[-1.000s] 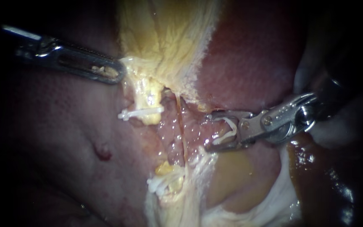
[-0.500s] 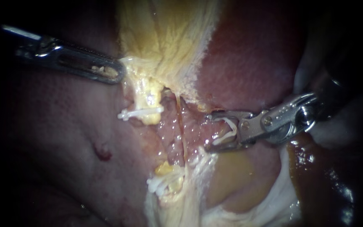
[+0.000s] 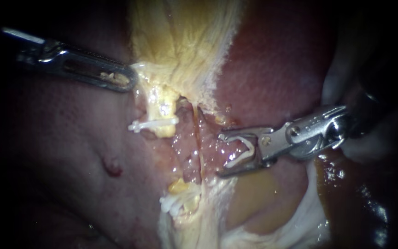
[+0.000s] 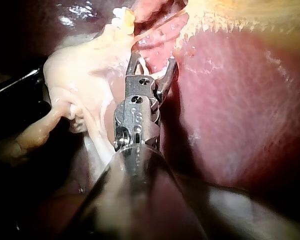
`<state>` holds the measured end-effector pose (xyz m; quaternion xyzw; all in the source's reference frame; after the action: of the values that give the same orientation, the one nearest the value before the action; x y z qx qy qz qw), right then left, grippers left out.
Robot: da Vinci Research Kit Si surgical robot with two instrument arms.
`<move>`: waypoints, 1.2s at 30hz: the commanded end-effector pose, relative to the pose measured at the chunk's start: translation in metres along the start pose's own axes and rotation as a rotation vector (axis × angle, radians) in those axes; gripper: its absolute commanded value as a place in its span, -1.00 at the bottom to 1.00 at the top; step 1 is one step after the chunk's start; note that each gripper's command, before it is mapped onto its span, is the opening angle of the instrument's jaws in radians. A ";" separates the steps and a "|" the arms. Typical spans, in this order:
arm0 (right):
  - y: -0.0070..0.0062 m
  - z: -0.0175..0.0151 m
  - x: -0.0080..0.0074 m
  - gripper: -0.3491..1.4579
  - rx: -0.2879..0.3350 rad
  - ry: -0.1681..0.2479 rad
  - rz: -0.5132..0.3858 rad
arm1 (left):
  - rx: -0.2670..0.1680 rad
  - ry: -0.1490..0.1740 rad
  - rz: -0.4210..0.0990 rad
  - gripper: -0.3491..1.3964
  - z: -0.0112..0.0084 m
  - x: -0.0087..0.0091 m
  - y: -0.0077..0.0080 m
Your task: Clipping first clip right tube
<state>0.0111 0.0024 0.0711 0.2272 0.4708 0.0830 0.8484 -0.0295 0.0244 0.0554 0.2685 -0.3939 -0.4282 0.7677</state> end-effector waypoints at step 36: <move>-0.0005 0.0056 0.0003 -0.06 0.264 0.246 0.283 | 0.000 0.000 0.000 -1.00 0.0000 0.0000 0.0000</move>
<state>0.0159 0.0003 0.0733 0.3897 0.5418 0.1659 0.7260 -0.0295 0.0243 0.0554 0.2685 -0.3940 -0.4280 0.7678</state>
